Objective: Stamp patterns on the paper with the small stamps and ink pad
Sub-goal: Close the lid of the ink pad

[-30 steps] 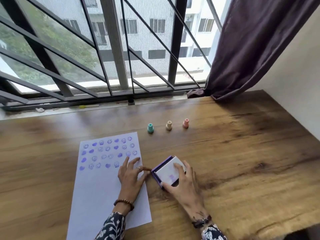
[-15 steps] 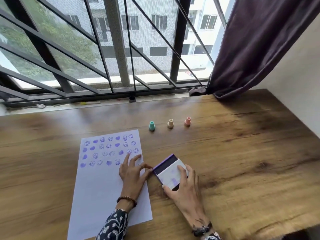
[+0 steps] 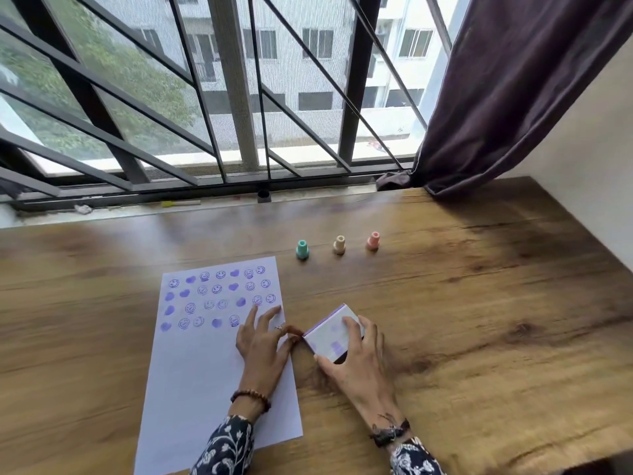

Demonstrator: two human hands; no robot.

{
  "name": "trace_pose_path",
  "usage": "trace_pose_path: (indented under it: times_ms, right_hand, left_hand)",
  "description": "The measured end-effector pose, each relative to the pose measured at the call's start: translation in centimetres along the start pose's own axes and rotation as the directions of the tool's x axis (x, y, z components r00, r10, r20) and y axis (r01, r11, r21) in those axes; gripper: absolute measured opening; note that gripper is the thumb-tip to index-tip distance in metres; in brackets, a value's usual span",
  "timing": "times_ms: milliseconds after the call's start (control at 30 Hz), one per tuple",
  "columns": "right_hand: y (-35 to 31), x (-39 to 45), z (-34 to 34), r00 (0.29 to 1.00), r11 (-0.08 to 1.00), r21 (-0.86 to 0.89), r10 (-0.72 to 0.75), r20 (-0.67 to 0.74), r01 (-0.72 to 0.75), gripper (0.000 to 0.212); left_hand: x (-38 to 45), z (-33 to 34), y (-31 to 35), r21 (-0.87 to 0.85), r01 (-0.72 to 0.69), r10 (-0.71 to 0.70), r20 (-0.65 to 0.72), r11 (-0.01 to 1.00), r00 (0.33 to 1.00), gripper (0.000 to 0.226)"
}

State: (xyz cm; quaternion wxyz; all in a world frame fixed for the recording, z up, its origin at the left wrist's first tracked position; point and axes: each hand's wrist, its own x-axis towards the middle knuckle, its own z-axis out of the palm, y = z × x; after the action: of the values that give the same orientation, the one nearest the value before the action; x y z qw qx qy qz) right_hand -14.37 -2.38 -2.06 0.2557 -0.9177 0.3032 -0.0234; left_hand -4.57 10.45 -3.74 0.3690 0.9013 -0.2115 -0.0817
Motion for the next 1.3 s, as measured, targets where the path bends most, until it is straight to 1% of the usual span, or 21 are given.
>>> trace_pose_path:
  times_ms: [167, 233, 300, 333, 400, 433, 500, 633, 733, 833, 900, 1000, 1133, 1300]
  right_hand:
    - [0.4, 0.1, -0.1, 1.0, 1.0, 0.01, -0.014, -0.014, 0.014, 0.08]
    - [0.8, 0.2, -0.4, 0.999, 0.993, 0.114, -0.008, -0.038, 0.013, 0.077]
    - [1.5, 0.4, -0.9, 0.997, 0.971, 0.24, 0.023, -0.077, -0.004, 0.065]
    - [1.9, 0.5, -1.2, 0.995, 0.961, 0.277, 0.044, -0.09, -0.017, 0.057]
    - [2.6, 0.8, -1.5, 0.992, 0.949, 0.313, 0.074, -0.105, -0.038, 0.041]
    - [2.9, 0.9, -1.6, 0.99, 0.942, 0.333, 0.083, -0.114, -0.041, 0.036]
    - [3.2, 1.2, -1.8, 0.987, 0.922, 0.384, 0.098, -0.124, -0.043, 0.029]
    - [4.2, 1.7, -2.1, 0.974, 0.894, 0.441, 0.163, -0.158, -0.078, 0.022]
    - [5.5, 2.8, -2.8, 0.946, 0.89, 0.44, 0.239, -0.221, -0.122, 0.02]
    - [7.0, 4.6, -4.1, 0.913, 0.878, 0.451, 0.307, -0.267, -0.163, 0.02]
    - [8.1, 6.0, -5.0, 0.894, 0.865, 0.468, 0.343, -0.289, -0.181, 0.02]
    - [9.4, 7.7, -6.2, 0.87, 0.857, 0.474, 0.379, -0.315, -0.202, 0.019]
    - [10.3, 10.0, -7.5, 0.845, 0.85, 0.479, 0.41, -0.344, -0.217, 0.021]
    - [11.6, 11.8, -8.4, 0.838, 0.843, 0.487, 0.425, -0.341, -0.229, 0.022]
  left_hand:
    - [-0.2, 0.0, 0.3, 0.027, 0.034, -0.034, -0.01, 0.999, 0.999, 0.014]
    - [-0.5, 0.0, 0.5, 0.026, 0.073, -0.072, -0.038, 0.997, 0.997, 0.008]
    - [-1.1, 0.0, 0.7, 0.016, 0.112, -0.111, -0.079, 0.994, 0.991, 0.007]
    - [-1.5, 0.0, 0.8, 0.025, 0.122, -0.119, -0.09, 0.992, 0.989, 0.011]
    - [-2.3, 0.2, 1.1, 0.065, 0.116, -0.11, -0.084, 0.991, 0.99, 0.018]
    - [-2.6, 0.4, 1.3, 0.079, 0.11, -0.104, -0.071, 0.991, 0.992, 0.016]
    - [-2.8, 0.9, 1.7, 0.091, 0.106, -0.102, -0.047, 0.99, 0.994, 0.008]
    - [-1.7, 2.2, 3.2, 0.061, 0.08, -0.078, -0.035, 0.995, 0.996, 0.007]
    - [0.1, 3.6, 4.8, 0.099, 0.041, -0.043, 0.019, 0.994, 0.999, 0.02]
    - [2.6, 5.5, 6.7, 0.196, -0.038, 0.01, 0.141, 0.98, 0.99, 0.04]
    - [4.1, 6.9, 8.1, 0.193, -0.09, 0.043, 0.234, 0.977, 0.971, 0.046]
    - [5.8, 8.8, 10.1, 0.171, -0.145, 0.088, 0.305, 0.975, 0.948, 0.051]
    - [7.9, 10.4, 11.9, 0.177, -0.186, 0.121, 0.325, 0.967, 0.938, 0.051]
    - [9.6, 11.4, 13.1, 0.187, -0.221, 0.14, 0.368, 0.957, 0.919, 0.052]
